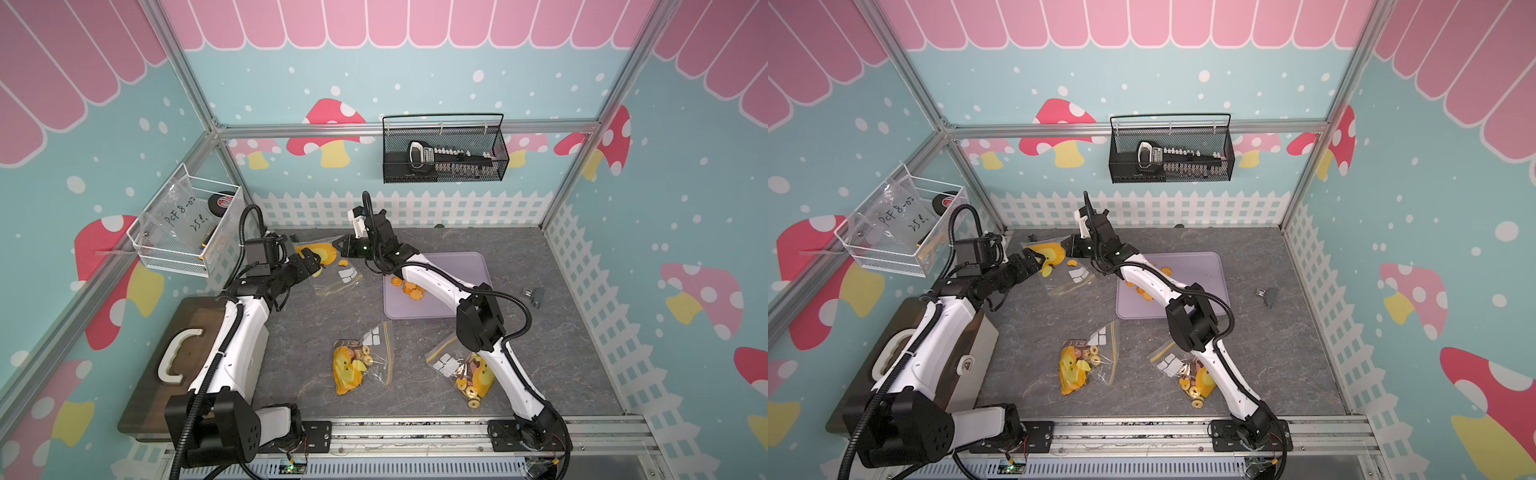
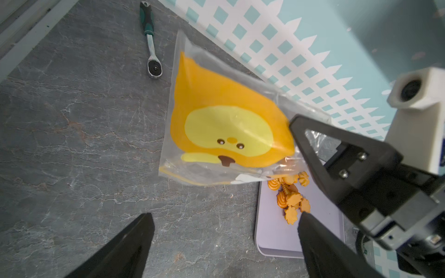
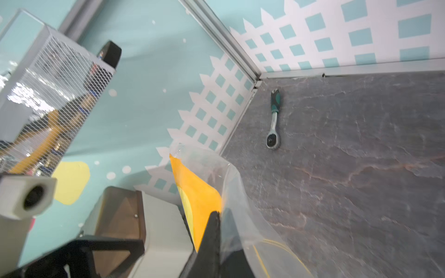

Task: Pour cookies out of the ziploc bag
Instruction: Place the ziploc bag at the center of the board.

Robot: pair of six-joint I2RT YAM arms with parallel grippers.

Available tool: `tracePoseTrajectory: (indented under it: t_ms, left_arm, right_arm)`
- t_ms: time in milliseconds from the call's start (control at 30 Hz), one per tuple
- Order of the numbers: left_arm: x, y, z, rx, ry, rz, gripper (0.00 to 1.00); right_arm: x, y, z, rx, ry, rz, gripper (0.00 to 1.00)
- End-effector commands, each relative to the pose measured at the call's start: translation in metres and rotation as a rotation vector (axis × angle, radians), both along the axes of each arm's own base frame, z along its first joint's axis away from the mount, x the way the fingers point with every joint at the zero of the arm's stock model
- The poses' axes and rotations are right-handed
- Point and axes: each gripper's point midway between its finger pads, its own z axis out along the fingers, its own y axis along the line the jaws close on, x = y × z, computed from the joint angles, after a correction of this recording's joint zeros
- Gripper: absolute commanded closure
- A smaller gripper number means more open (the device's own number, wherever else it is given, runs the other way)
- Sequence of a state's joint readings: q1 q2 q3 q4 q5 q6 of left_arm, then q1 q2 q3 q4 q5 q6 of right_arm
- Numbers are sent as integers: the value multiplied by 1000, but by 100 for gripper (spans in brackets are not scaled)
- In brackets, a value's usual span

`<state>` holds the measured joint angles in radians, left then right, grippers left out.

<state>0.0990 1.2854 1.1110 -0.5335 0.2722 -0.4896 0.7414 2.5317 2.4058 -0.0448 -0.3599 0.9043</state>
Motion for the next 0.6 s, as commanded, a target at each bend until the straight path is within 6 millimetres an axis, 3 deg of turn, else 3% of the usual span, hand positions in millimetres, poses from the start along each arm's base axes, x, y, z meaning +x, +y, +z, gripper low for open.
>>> tracePoseTrajectory:
  t_ms: [0, 100, 167, 233, 367, 567]
  left_arm:
    - [3, 5, -1, 14, -18, -1, 2]
    - [3, 6, -2, 0, -18, 1, 2]
    - [4, 6, -2, -7, -23, -3, 2]
    - [4, 5, -2, -14, -25, -6, 2]
    - [5, 1, -3, -39, -28, -27, 1]
    - [8, -3, -11, -66, -9, -40, 1]
  right_arm:
    - [18, 1, -30, 29, 120, -54, 93]
    - [30, -3, -56, 15, 163, -105, 85]
    - [36, -7, -67, 2, 172, -120, 73]
    - [39, -13, -69, -50, 145, -134, 53]
    - [40, -27, -51, -152, 38, -153, 24]
    - [31, -52, -26, -307, -55, -147, 5]
